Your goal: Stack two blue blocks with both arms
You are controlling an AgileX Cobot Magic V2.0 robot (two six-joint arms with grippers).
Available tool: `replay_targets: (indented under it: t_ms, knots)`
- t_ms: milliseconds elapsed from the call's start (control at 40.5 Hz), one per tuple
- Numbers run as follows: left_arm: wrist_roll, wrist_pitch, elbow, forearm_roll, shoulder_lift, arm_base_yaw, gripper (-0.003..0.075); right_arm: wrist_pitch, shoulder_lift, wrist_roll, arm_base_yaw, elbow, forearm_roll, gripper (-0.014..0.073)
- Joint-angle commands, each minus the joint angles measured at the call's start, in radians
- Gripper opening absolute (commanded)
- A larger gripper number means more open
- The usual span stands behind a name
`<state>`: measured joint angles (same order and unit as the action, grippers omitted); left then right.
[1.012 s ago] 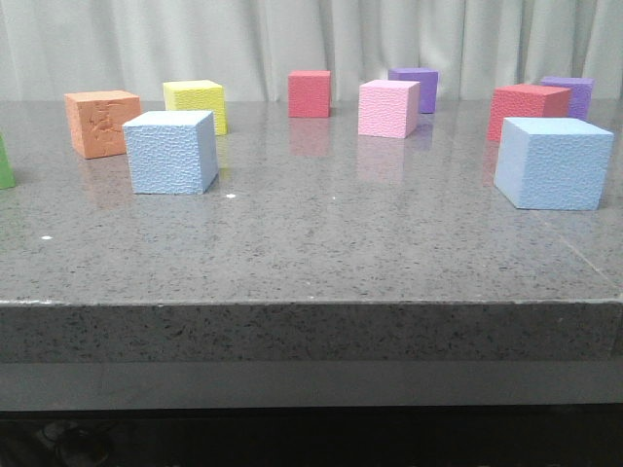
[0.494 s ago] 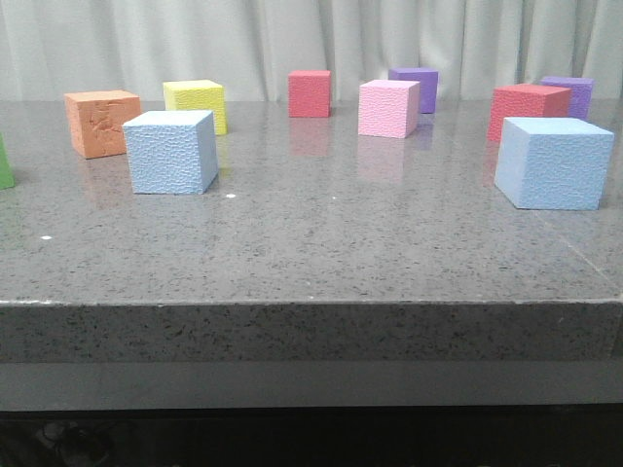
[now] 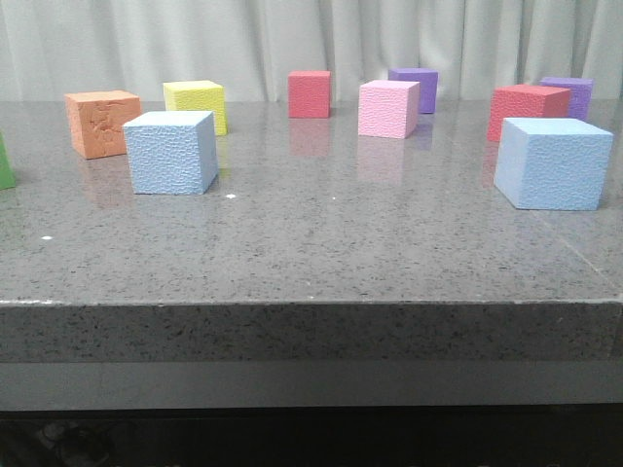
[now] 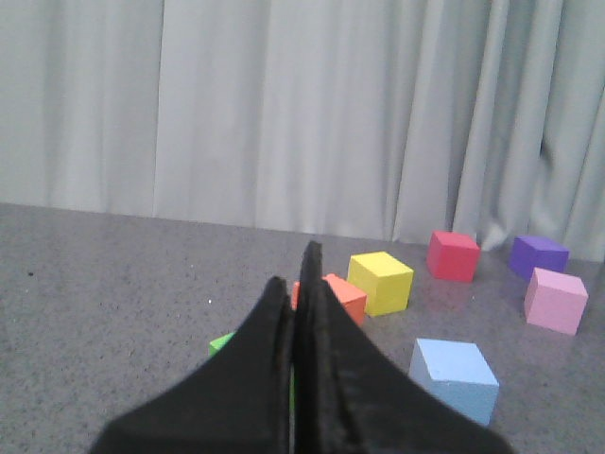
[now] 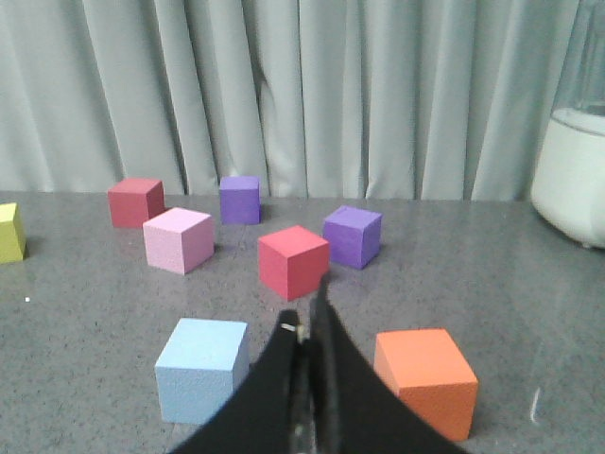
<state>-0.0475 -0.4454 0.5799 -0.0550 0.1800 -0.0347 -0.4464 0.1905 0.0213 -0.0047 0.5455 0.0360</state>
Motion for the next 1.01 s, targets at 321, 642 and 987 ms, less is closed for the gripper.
replay_targets:
  t_ms: [321,642,987]
  knots:
    - [-0.002,-0.036,0.123,-0.011,0.235,-0.001,-0.0018,-0.093,0.306,-0.002,-0.004,0.116,-0.003,-0.0069]
    - [-0.002,-0.074,0.123,0.008,0.305,-0.001,0.0076,-0.140,0.441,-0.002,-0.003,0.116,0.000,0.0022]
    - [0.016,-0.101,0.123,0.011,0.312,-0.023,0.0536,-0.136,0.472,-0.013,0.099,0.143,0.007,0.0605]
